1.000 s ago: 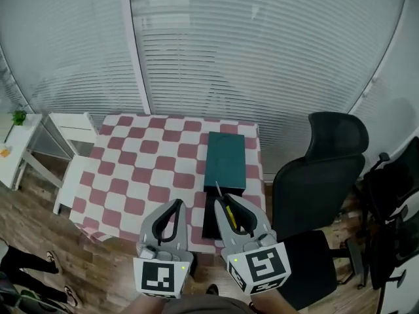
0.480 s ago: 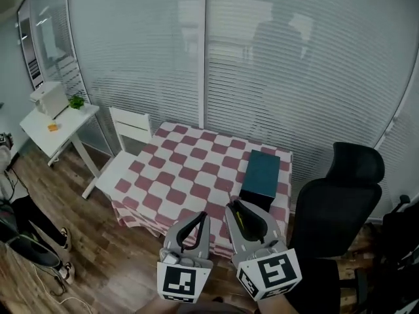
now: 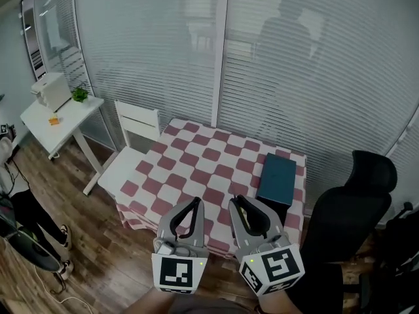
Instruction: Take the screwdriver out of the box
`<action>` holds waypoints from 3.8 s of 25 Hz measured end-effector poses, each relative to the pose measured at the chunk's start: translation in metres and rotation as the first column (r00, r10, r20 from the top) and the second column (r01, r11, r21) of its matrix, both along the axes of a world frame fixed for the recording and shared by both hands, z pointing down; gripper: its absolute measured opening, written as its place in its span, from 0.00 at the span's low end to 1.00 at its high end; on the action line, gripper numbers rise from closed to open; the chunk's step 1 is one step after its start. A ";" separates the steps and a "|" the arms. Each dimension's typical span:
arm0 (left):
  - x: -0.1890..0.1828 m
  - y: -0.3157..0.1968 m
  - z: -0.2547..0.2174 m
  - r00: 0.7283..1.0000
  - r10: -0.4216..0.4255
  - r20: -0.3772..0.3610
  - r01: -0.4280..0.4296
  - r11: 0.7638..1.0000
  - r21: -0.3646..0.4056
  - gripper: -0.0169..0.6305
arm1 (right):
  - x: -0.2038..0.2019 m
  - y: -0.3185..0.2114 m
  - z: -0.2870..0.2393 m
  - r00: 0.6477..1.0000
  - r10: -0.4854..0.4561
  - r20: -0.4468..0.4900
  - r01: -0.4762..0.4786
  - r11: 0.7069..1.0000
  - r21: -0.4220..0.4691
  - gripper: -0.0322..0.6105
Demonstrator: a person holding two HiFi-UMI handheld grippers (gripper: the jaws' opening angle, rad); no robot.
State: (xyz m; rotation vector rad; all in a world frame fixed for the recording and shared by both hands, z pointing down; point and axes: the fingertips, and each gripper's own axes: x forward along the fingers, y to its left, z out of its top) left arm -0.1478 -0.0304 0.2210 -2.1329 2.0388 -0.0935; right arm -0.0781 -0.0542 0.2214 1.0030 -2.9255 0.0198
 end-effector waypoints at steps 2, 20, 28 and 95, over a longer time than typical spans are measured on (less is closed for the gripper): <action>-0.017 -0.018 0.004 1.000 0.015 0.000 -0.015 1.000 -0.013 0.03 | -0.019 -0.016 0.006 1.000 0.009 -0.007 -0.009 1.000 -0.012 0.17; -0.110 -0.127 0.086 0.985 0.114 -0.131 -0.139 0.968 -0.206 0.03 | -0.113 -0.109 0.136 0.979 0.084 -0.185 -0.125 0.966 -0.224 0.17; -0.130 -0.153 0.153 0.977 0.108 -0.185 -0.170 0.918 -0.359 0.03 | -0.117 -0.135 0.229 0.956 0.125 -0.267 -0.221 0.902 -0.370 0.17; 0.022 -0.055 -0.044 0.968 0.248 -0.029 -0.245 0.967 0.063 0.03 | 0.033 -0.044 -0.011 0.951 0.311 0.009 -0.310 0.946 0.097 0.09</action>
